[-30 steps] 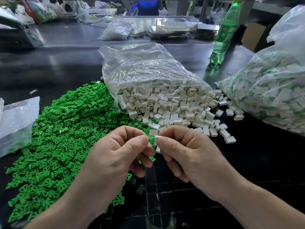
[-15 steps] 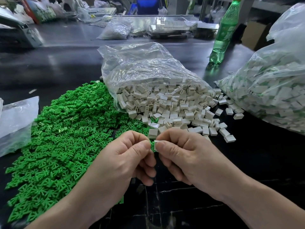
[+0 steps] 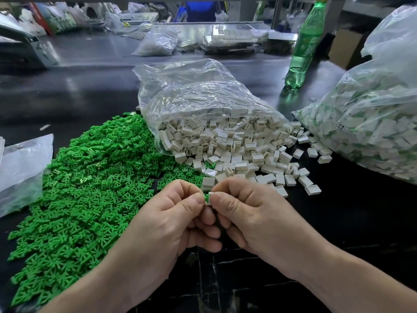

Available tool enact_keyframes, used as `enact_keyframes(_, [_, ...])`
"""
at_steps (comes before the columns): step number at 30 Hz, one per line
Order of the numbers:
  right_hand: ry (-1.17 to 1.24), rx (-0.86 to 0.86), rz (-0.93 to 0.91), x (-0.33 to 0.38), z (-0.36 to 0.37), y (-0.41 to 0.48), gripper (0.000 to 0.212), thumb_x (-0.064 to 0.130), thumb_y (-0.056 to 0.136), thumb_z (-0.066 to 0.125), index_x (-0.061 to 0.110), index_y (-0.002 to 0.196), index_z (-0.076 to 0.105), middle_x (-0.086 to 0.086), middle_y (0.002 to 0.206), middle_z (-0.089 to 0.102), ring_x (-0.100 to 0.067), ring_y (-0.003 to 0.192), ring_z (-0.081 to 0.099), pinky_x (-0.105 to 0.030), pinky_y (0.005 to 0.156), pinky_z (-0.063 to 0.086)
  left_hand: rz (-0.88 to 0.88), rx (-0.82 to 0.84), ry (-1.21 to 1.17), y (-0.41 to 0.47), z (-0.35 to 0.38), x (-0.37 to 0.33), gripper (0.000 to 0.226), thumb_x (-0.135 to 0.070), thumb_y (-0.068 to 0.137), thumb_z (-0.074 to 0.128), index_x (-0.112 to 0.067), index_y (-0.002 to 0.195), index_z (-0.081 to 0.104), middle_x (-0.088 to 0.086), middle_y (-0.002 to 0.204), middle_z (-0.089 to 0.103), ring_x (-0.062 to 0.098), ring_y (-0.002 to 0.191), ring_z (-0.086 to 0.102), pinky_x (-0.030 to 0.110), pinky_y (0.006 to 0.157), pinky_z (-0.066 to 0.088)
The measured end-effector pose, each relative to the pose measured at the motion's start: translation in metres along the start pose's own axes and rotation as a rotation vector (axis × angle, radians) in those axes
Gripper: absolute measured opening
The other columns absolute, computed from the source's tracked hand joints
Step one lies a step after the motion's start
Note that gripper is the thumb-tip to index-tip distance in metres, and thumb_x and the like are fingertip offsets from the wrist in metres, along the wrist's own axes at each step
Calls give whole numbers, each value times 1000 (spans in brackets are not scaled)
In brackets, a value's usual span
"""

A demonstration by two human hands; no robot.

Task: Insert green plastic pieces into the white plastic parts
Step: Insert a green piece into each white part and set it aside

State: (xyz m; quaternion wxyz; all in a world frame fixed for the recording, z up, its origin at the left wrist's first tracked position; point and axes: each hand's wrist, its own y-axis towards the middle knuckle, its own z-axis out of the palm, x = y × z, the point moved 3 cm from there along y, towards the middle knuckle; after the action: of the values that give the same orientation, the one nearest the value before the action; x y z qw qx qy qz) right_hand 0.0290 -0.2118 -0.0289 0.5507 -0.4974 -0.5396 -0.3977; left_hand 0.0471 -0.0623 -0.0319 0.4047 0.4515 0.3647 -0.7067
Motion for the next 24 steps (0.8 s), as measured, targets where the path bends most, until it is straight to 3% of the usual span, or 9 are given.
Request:
enact_keyframes(6, [-33,31,-31,0,-1,-1,21,34,98,57,22,84,67,10,63,59,-4,47,46,-17,42,37,-10,19,14,-1,-1,-3,12,-19,79,60,-9,76,65,19,68,62,29,57,62,34,49,54])
enact_keyframes(13, [117,-7,-73,2,6,-3,24,20,104,55,14,84,66,9,63,62,1,46,51,-12,43,40,48,-21,5,1,2,2,12,-24,81,72,-16,72,68,13,66,62,25,57,63,32,50,54])
enact_keyframes(17, [208,21,-94,8,7,-4,23,19,104,54,10,86,65,6,64,62,0,46,52,-12,42,40,85,-12,-28,2,3,1,11,-25,79,66,-16,73,67,15,67,61,28,58,62,34,51,53])
enact_keyframes(19, [207,42,-70,10,7,-5,26,22,104,53,13,82,65,7,61,59,-1,44,50,-14,40,37,104,15,42,2,0,-3,23,-37,81,67,-15,77,64,16,69,62,30,59,61,37,52,53])
enact_keyframes(22, [112,142,-28,11,13,-8,25,30,102,57,26,79,64,10,61,55,-2,45,46,-16,41,36,231,-81,399,3,-13,-12,57,-71,85,49,-17,82,67,13,77,67,29,71,66,44,66,56])
enact_keyframes(24, [-42,190,-44,8,24,-12,22,35,100,60,31,79,63,13,61,57,2,48,49,-14,45,38,221,-87,237,0,-13,-11,70,-79,80,45,-15,89,71,15,90,71,32,85,68,46,77,55])
